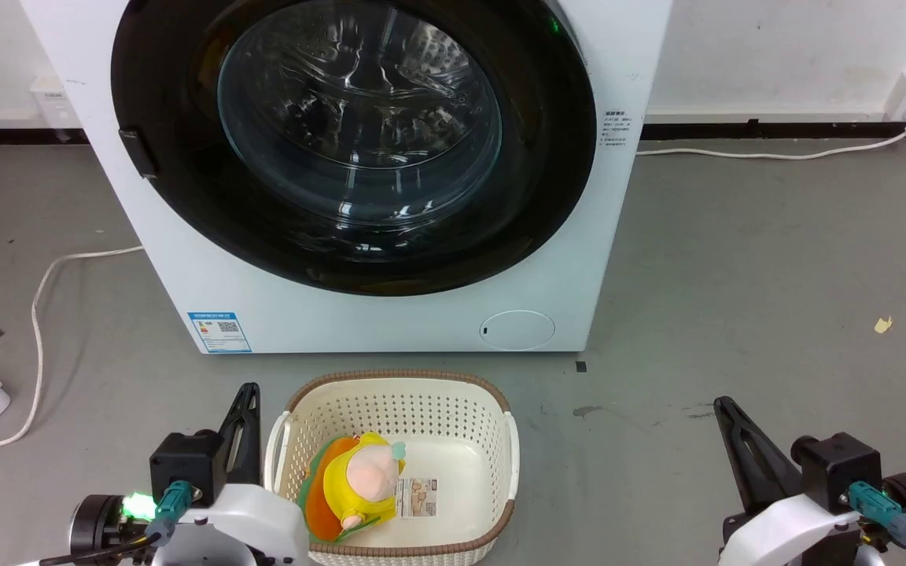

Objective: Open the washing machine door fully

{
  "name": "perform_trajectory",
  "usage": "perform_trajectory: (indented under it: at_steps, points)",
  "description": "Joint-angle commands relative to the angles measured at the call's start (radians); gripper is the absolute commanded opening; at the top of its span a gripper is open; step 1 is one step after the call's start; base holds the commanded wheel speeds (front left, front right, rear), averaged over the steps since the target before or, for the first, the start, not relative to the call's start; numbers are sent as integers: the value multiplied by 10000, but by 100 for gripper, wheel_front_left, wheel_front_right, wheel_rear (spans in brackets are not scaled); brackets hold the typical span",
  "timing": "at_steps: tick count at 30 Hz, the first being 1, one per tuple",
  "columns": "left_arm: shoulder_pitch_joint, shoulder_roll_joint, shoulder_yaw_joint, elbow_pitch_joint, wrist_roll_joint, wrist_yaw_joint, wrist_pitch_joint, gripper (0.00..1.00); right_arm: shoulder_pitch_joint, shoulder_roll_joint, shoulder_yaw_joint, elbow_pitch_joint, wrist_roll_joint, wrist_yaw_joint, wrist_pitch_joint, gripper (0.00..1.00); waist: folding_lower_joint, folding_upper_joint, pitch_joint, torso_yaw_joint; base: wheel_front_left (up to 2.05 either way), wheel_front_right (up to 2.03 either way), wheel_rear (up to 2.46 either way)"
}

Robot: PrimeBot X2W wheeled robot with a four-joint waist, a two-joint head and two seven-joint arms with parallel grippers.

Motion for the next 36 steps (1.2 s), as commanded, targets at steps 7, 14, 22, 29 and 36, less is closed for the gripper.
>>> perform_trajectory:
  at_steps: [7, 14, 22, 29, 36]
  points:
    - [-3, -2, -3, 4, -2, 4, -2, 100, 4, -2, 2, 2, 9, 0, -2, 100, 0, 0, 0, 0, 0, 0, 0]
    - [-6, -5, -46, 48, -18, 22, -89, 100, 14, -2, 3, 22, 96, 0, -88, 100, 0, 0, 1, -2, 0, 0, 0]
    - [-46, -3, -162, 83, -52, 63, -255, 100, -33, 0, -26, -33, 231, -1, -255, 100, 0, 0, 96, 27, 0, 0, 0]
    - [-166, -1, -286, 80, -84, 103, -402, 100, -232, -135, 15, -55, 426, -1, -402, 100, 0, 0, 340, 93, 0, 0, 0]
    - [-364, 1, -425, 53, -124, 160, -548, 100, -713, -422, 127, -19, 789, -2, -472, 100, 0, 0, 688, 200, 0, 0, 0]
